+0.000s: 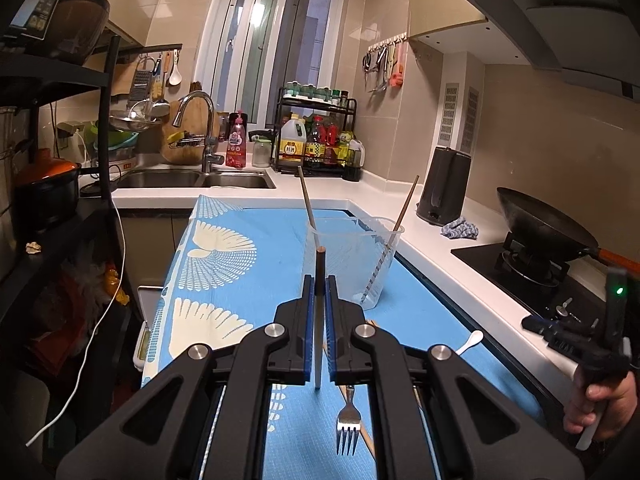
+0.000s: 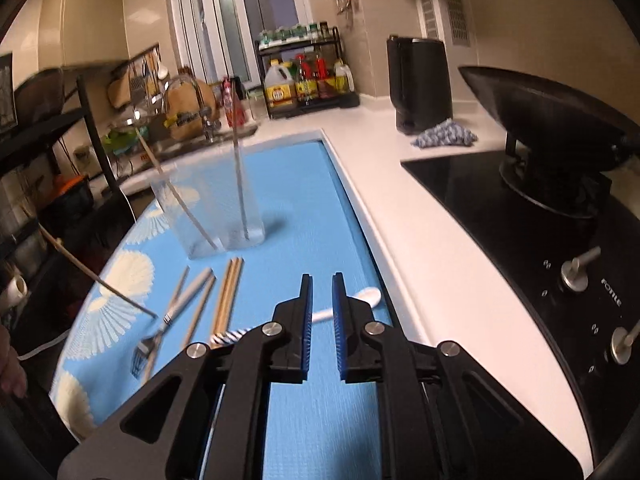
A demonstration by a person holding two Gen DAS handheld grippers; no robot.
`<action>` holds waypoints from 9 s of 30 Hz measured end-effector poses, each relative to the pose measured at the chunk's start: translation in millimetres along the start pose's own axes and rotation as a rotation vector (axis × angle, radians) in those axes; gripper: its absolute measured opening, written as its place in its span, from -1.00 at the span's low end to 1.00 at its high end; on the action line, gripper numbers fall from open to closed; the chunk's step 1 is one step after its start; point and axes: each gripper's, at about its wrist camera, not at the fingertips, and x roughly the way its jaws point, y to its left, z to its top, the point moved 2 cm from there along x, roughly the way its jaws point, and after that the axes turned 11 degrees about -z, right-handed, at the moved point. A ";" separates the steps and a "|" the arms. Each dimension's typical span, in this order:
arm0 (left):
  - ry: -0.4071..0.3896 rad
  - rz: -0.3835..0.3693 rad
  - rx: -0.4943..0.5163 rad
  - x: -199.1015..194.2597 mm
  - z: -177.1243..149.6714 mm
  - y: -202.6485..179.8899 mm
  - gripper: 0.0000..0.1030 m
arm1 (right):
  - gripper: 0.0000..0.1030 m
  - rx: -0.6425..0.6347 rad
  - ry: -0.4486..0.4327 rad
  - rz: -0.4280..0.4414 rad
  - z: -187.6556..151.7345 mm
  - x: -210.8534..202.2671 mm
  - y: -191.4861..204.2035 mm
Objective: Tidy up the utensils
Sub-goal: 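Lower the chopstick into the container with the left tool while the right tool lowers the spoon to the mat, then close the right tool on the white spoon handle while the left tool holds its chopstick, then lift the spoon with the right tool to the container while the left tool holds its chopstick there, then open the right tool over the container while the left tool opens, dropping spoon and chopstick in, then move the left tool to a chopstick on the mat while the right tool closes on another chopstick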
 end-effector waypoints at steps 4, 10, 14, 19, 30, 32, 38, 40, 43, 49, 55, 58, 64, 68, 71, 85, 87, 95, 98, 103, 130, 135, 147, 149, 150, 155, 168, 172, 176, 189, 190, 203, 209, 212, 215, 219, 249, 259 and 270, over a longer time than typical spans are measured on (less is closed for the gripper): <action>-0.004 -0.008 0.014 2.0 -0.6 -0.8 -0.90 | -0.59 -0.005 0.043 -0.004 -9.5 24.7 7.7; -0.006 -0.008 0.017 -0.8 -1.9 0.4 -0.90 | -0.47 0.056 0.203 0.074 -27.3 65.2 26.8; -0.009 -0.004 0.002 -2.7 -1.8 5.0 -0.90 | -0.47 -0.004 0.247 0.139 -36.2 75.5 61.2; -0.013 -0.001 -0.004 -2.1 -1.7 8.1 -0.90 | -0.46 -0.065 0.283 0.179 -43.3 91.6 97.0; -0.018 0.007 0.009 -1.3 -1.1 13.5 -0.89 | -0.46 -0.084 0.287 0.206 -5.8 133.1 131.3; -0.019 0.008 0.010 -1.3 -0.9 13.4 -0.89 | -0.43 -0.089 0.263 0.190 -0.5 125.8 124.6; -0.018 0.003 0.008 -1.1 -0.4 13.6 -0.89 | -0.14 -0.187 0.196 0.031 7.8 99.8 88.9; -0.018 -0.002 0.003 -1.0 -0.5 13.5 -0.89 | -0.07 -0.214 0.180 -0.028 12.7 105.3 74.1; -0.015 -0.011 0.003 -0.2 -0.1 10.3 -0.89 | -0.04 -0.213 0.260 -0.048 17.6 130.1 56.4; -0.015 -0.010 0.004 -0.3 -0.5 9.0 -0.89 | 0.01 -0.217 0.392 0.025 16.2 148.3 44.0; -0.017 -0.015 -0.022 -1.5 -1.2 13.9 -0.89 | 0.08 -0.223 0.458 0.157 -2.7 128.1 61.7; -0.016 -0.016 -0.024 -2.4 -2.0 12.6 -0.89 | 0.10 -0.213 0.489 0.217 -17.9 118.5 80.3; -0.016 -0.020 -0.022 -2.8 -3.6 13.3 -0.89 | 0.05 -0.335 0.246 0.104 4.8 83.0 91.0; -0.018 -0.021 -0.021 -2.4 -2.9 12.6 -0.89 | 0.09 -0.295 0.334 0.060 20.9 127.3 67.6; -0.021 -0.020 -0.013 -2.8 -3.1 10.2 -0.90 | 0.14 -0.315 0.405 0.068 16.3 148.4 58.7; -0.024 -0.020 -0.021 -4.0 -3.2 12.2 -0.90 | 0.21 -0.227 0.489 0.276 -24.4 101.7 75.1; -0.025 -0.017 -0.017 -4.8 -4.0 11.9 -0.89 | 0.20 -0.207 0.447 0.289 -27.7 85.4 79.9; -0.034 -0.012 0.002 -9.1 -7.7 8.0 -0.89 | -0.09 0.028 0.276 0.101 -50.1 50.8 29.3; -0.034 -0.010 0.004 -9.2 -7.4 7.5 -0.89 | -0.40 0.092 0.302 0.080 -62.4 60.2 21.4; -0.037 -0.004 0.008 -9.6 -7.0 7.2 -0.89 | -0.59 0.109 0.245 0.053 -75.0 51.5 27.6; -0.028 0.014 0.032 -9.5 -11.9 4.8 -0.89 | -0.80 -0.112 -0.024 -0.007 -77.6 -3.8 52.6; -0.028 0.012 0.041 -8.7 -10.4 1.4 -0.89 | -0.80 -0.166 -0.104 -0.035 -44.0 -20.6 52.5; 0.000 0.020 0.061 -2.1 -4.2 -6.7 -0.89 | -0.80 -0.303 -0.116 -0.021 28.2 -23.4 79.0; 0.010 0.025 0.065 0.0 -2.3 -8.4 -0.89 | -0.80 -0.294 -0.105 -0.005 36.3 -21.7 81.6; 0.016 0.027 0.062 1.0 -1.0 -8.3 -0.89 | -0.80 -0.291 -0.100 0.002 41.0 -20.9 83.2; 0.041 0.036 0.044 4.1 7.9 -6.8 -0.89 | -0.80 -0.298 -0.108 0.010 59.1 -23.6 90.6; 0.022 0.046 0.088 26.7 87.8 -21.7 -0.89 | -0.81 -0.380 -0.157 0.094 154.7 -44.1 123.8; -0.028 0.026 0.105 38.9 138.3 -28.1 -0.89 | -0.81 -0.390 -0.199 0.120 200.2 -51.8 133.1; -0.060 0.019 0.134 58.9 179.9 -35.6 -0.89 | -0.81 -0.406 -0.267 0.108 236.7 -50.0 143.0; 0.274 0.014 0.102 180.7 145.8 -4.6 -0.90 | -0.81 -0.492 -0.165 0.084 228.9 54.0 176.2; 0.289 0.013 0.093 186.0 139.0 -1.7 -0.89 | -0.81 -0.498 -0.143 0.090 223.1 63.6 177.4; 0.353 -0.032 0.047 211.5 107.2 12.7 -0.38 | -0.56 -0.480 -0.048 0.096 198.3 97.5 175.9; 0.258 -0.043 0.024 189.6 120.9 14.0 -0.14 | -0.36 -0.444 -0.095 0.098 210.4 73.0 166.7; 0.217 -0.058 0.011 174.1 121.7 11.3 -0.14 | -0.36 -0.447 -0.122 0.090 211.6 57.2 164.6; 0.185 -0.059 0.014 156.2 116.6 8.1 -0.14 | -0.36 -0.440 -0.155 0.082 210.7 37.2 160.2; 0.148 -0.058 0.017 124.3 100.6 4.8 -0.43 | -0.36 -0.407 -0.208 0.102 202.7 -1.7 146.0; 0.310 -0.074 -0.050 65.8 -154.9 -77.7 -0.61 | -0.59 -0.178 0.113 0.100 -76.5 22.7 78.1; 0.356 -0.036 -0.004 72.8 -165.6 -83.6 -0.65 | -0.57 -0.224 0.134 0.090 -90.4 30.4 85.3; 0.349 0.007 -0.024 68.8 -160.5 -75.5 -0.88 | -0.90 -0.217 0.131 0.044 -88.3 30.7 80.3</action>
